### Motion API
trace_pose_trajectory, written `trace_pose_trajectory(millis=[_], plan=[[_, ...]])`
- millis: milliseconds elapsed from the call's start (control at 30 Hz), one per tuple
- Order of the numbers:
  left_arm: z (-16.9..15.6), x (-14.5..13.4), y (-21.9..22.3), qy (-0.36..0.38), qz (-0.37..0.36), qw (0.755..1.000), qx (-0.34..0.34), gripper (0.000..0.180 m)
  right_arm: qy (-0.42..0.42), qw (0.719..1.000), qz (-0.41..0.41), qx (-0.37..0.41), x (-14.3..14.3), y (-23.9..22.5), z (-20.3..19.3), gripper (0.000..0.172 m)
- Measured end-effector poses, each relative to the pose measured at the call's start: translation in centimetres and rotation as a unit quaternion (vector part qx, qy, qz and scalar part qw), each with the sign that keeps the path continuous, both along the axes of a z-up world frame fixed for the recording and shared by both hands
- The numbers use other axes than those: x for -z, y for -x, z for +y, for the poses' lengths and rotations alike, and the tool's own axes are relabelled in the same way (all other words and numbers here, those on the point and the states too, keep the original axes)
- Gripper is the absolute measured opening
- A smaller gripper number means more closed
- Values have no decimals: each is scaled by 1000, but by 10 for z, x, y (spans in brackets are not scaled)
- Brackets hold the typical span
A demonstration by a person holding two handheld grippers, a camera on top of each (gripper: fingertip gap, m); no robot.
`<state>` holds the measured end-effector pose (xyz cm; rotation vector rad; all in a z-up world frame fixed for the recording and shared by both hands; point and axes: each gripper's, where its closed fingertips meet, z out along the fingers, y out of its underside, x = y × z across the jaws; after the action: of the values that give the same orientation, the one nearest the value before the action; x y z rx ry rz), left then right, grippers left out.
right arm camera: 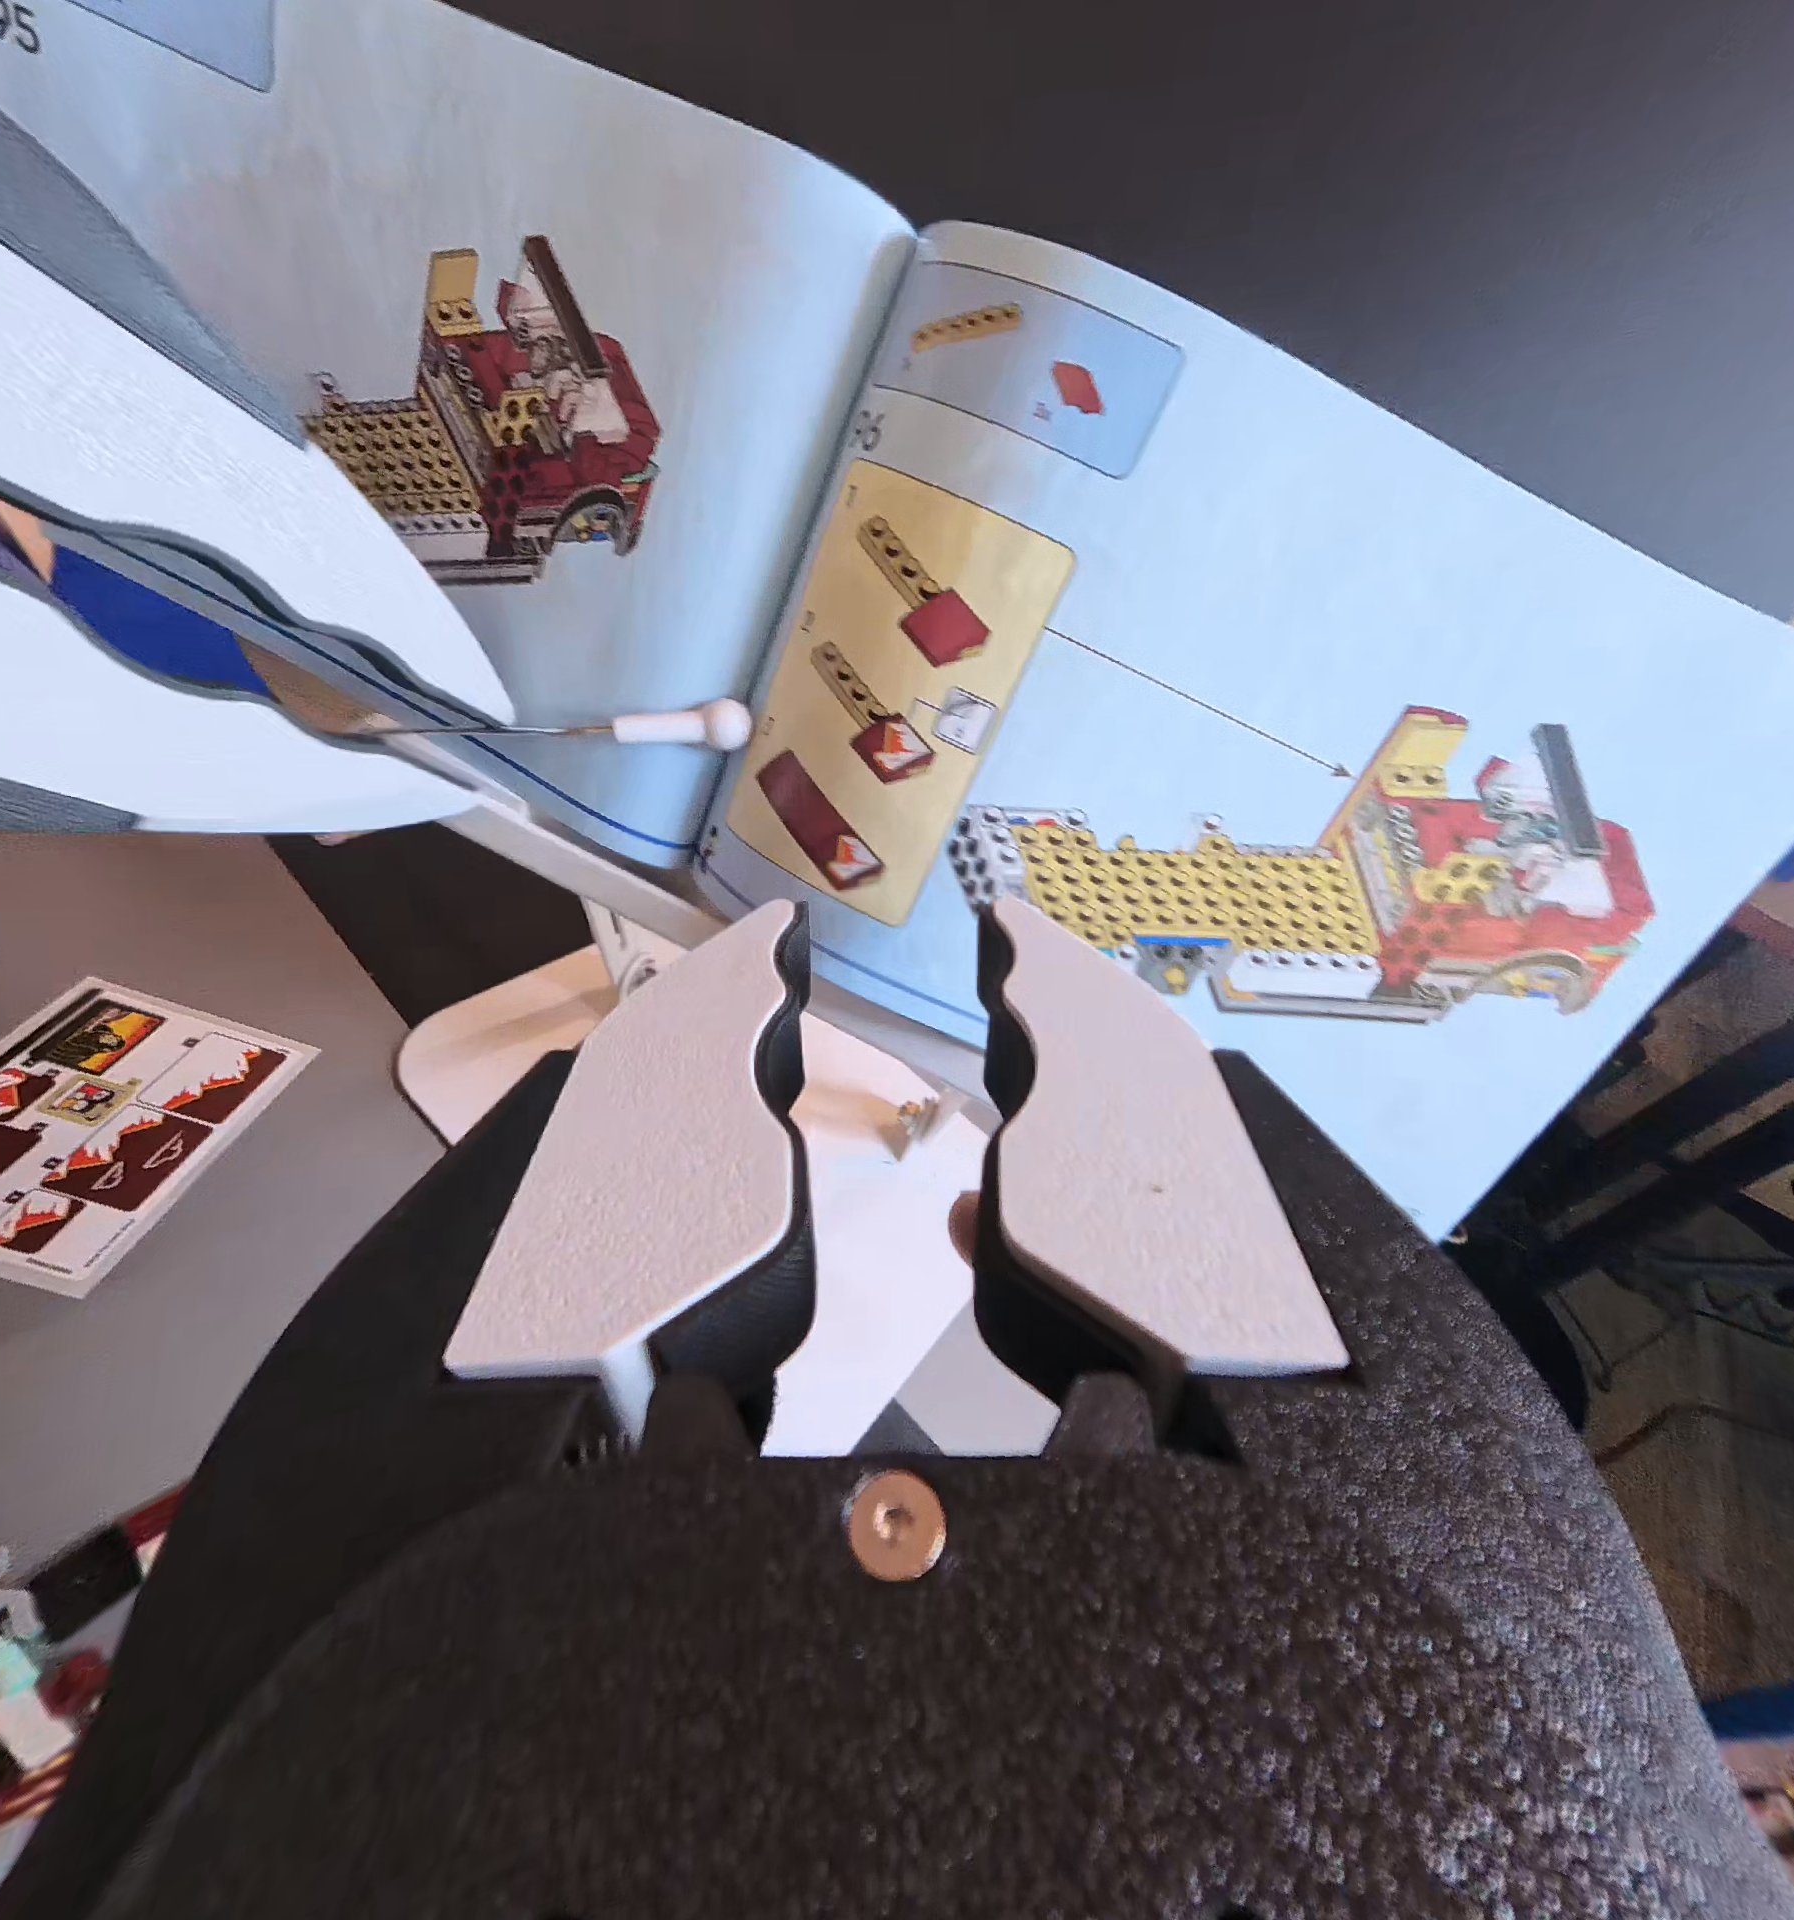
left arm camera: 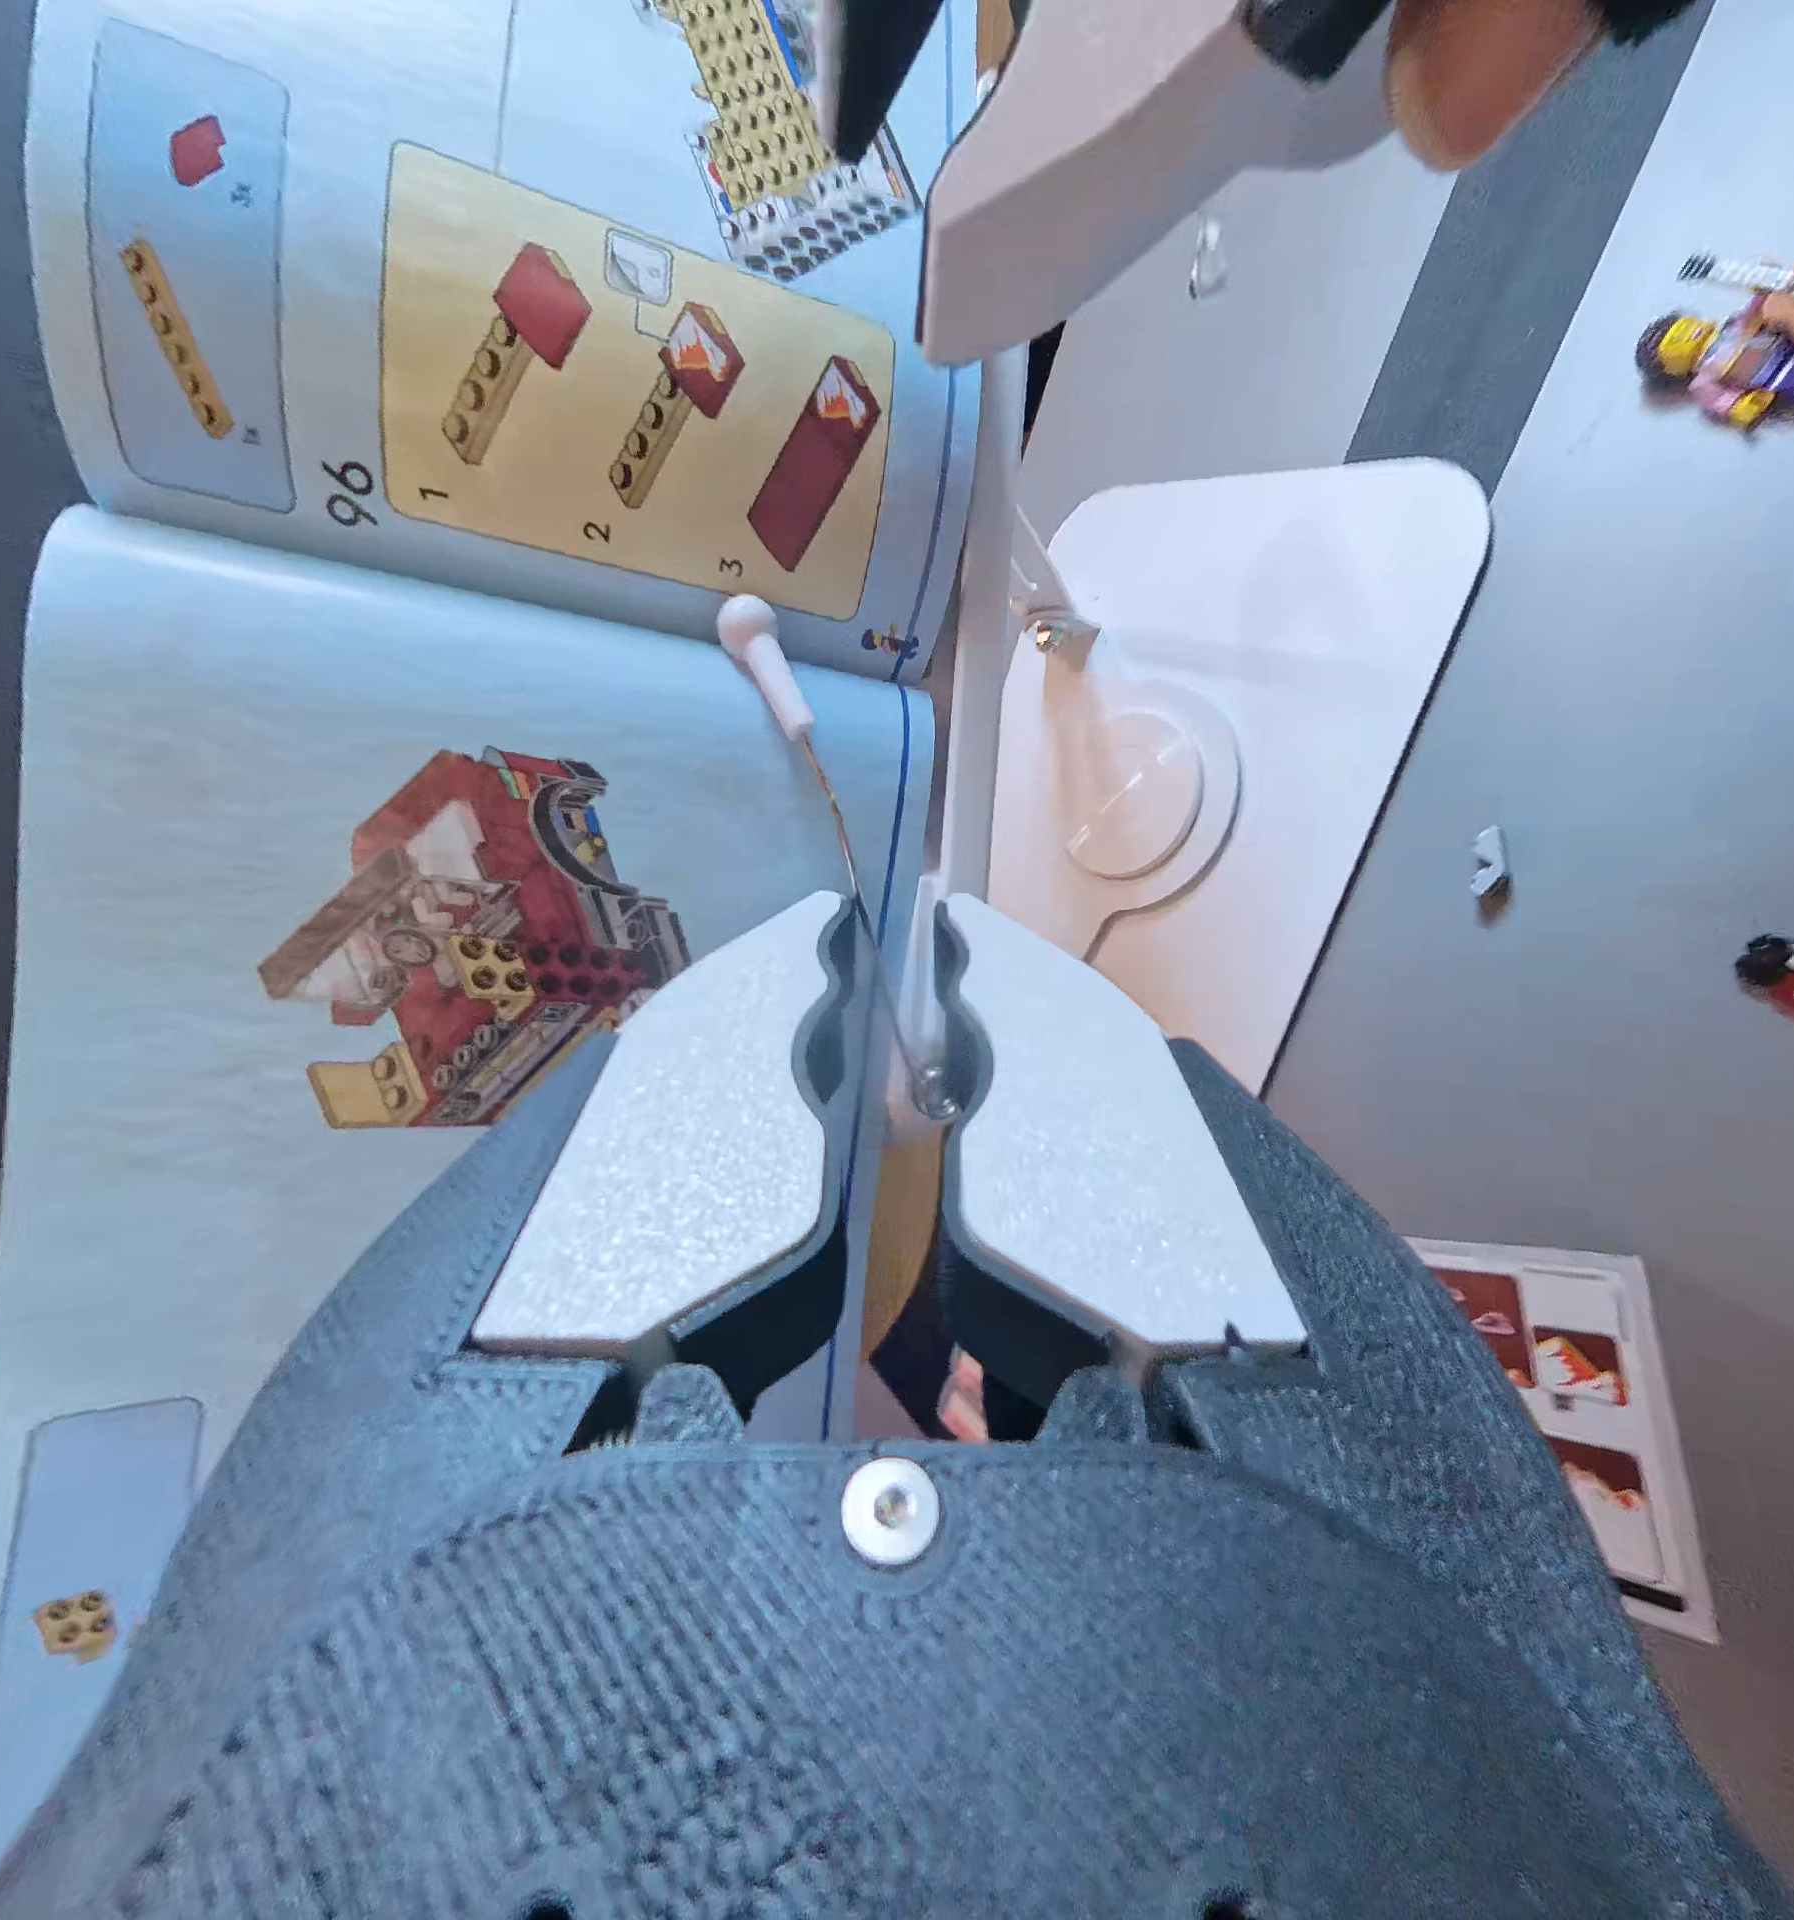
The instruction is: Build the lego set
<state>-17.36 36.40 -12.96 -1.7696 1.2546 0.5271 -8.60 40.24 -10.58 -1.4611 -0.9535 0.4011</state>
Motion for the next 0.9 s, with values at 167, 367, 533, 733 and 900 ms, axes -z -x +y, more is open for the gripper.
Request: trace_pose_trajectory(millis=[167,367,533,733,900], plan=[[-22,-28,-4,-32,-222,974,-3,27,10,997,50,53,-8,-48,31,47],[-41,-43,36,-59,-462,881,-79,37,137,982,126,18,3,-72,80,97],[-65,-49,41,-84,-525,843,-80,36,219,961,145,-86,18,-56,91,82],[-79,-39,45,-86,-537,835,-76,31,227,951,187,-97,18,-65,82,55],[-76,-27,45,-84,-557,822,-79,31,207,961,172,-59,20,-69,68,53]])
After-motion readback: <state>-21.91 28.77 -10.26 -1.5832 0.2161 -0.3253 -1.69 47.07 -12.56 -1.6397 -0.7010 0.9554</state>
